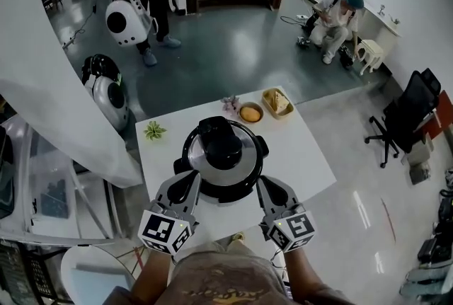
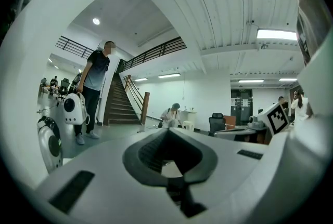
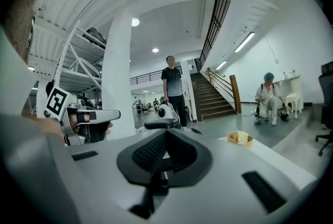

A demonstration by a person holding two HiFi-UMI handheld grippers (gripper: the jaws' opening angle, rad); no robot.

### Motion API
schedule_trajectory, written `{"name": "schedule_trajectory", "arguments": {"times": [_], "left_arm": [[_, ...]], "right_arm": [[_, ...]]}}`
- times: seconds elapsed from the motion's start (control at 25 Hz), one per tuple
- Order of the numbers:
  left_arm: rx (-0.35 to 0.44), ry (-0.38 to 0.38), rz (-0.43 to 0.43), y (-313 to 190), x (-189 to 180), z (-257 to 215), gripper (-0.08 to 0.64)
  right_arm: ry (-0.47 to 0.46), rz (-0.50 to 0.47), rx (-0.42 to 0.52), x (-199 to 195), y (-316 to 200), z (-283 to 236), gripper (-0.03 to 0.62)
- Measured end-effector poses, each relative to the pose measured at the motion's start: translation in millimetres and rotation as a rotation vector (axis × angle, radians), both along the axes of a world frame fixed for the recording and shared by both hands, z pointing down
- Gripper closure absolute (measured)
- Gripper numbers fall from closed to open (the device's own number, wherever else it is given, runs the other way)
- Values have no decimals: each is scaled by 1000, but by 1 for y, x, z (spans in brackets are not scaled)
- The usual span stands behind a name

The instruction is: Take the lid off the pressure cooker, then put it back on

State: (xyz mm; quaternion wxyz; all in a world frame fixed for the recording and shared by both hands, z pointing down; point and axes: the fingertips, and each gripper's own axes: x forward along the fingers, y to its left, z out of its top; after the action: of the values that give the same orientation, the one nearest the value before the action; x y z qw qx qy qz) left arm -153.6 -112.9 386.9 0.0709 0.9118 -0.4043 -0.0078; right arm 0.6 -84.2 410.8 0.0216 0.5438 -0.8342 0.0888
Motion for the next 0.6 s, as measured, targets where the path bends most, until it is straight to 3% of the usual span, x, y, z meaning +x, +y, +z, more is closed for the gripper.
{"name": "schedule_trajectory", "arguments": {"times": [0.24,0.36,0.6], "left_arm": [[15,-7,-19,-5,3,-5,552],[11,-10,-13,-7,7,-5,502],[27,-16,37,-8,15,-7,373]], "right_arm": [[-17,-66,14,0,-14,-7,581],[-26,-103,17,1,-19,-9,549],[-11,-218,14,-8,-31,-6,404]]}}
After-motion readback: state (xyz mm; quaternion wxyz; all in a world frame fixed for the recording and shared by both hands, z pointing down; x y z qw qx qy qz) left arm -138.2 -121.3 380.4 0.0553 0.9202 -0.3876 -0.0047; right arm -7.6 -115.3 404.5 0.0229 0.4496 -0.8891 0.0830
